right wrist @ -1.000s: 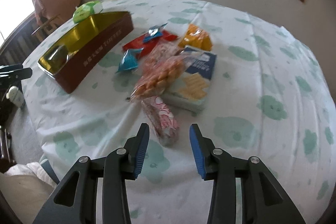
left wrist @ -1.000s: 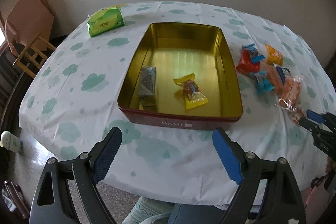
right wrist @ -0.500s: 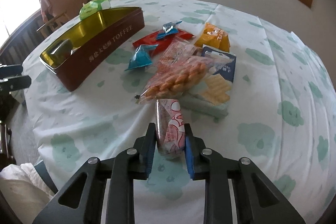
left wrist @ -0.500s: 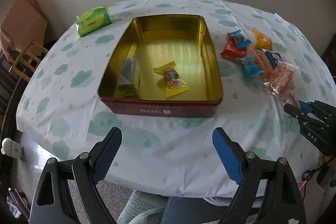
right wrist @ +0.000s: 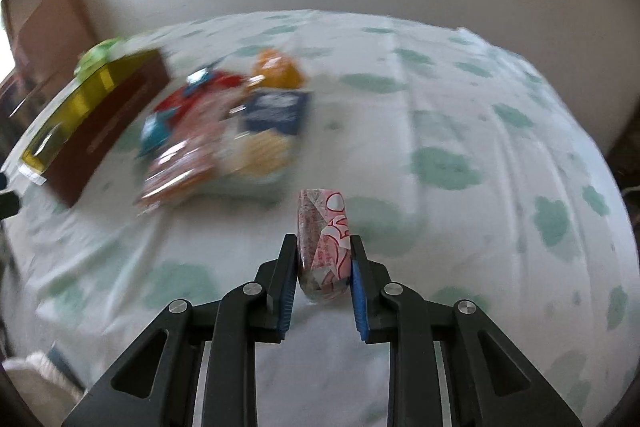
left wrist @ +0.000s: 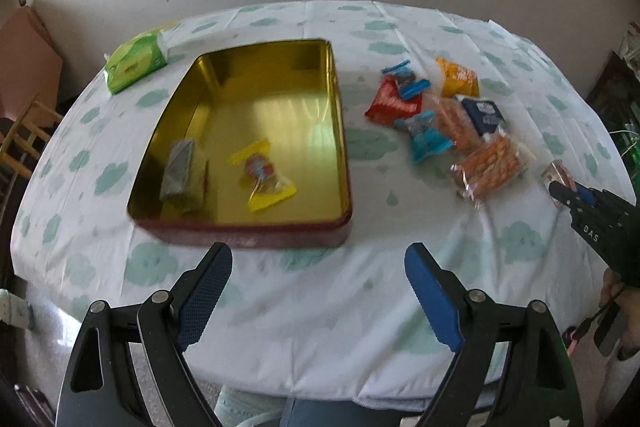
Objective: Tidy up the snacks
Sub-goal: 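Grasp the blue-clipped candy bag with the left gripper while the right holds the roll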
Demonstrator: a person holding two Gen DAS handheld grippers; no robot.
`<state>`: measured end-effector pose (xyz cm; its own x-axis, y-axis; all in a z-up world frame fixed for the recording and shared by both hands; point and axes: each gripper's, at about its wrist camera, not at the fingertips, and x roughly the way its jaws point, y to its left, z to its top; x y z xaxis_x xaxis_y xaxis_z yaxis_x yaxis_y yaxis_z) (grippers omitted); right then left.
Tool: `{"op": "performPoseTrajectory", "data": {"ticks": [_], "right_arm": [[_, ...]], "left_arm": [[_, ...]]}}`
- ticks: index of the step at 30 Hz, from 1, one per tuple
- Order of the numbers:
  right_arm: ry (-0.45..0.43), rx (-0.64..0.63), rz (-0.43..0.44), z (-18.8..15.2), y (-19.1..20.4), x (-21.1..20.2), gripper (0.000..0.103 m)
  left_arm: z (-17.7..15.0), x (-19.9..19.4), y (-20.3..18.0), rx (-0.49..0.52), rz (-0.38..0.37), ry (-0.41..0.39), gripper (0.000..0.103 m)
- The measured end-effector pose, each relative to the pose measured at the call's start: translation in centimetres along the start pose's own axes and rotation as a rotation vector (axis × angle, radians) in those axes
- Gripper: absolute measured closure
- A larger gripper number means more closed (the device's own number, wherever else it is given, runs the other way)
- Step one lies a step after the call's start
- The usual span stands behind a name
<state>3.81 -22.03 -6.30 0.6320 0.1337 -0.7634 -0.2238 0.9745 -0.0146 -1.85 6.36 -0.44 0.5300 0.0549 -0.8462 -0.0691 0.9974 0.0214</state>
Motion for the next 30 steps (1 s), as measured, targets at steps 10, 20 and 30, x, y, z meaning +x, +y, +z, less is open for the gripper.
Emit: {"op": "performPoseTrajectory", "data": {"ticks": [10,20,30], "right_arm": [[-0.025,0.118,-0.061,2.9,-4.4,3.2,0.078],[-0.006,0.137,-0.039,3.7,-5.2,4.3,0.076],[-0.014,0.167,-0.005,3.6,-5.7,4.3,0.076]], "left_arm": [[4.7,2.5,-4.0,0.05,-0.072,0.002,0.017],[8.7,7.1,-7.3,0.072,-0.106,0.06,0.041],[9.6,10.4,-7.8,0.006,-0.161,0.138,0.062]]}}
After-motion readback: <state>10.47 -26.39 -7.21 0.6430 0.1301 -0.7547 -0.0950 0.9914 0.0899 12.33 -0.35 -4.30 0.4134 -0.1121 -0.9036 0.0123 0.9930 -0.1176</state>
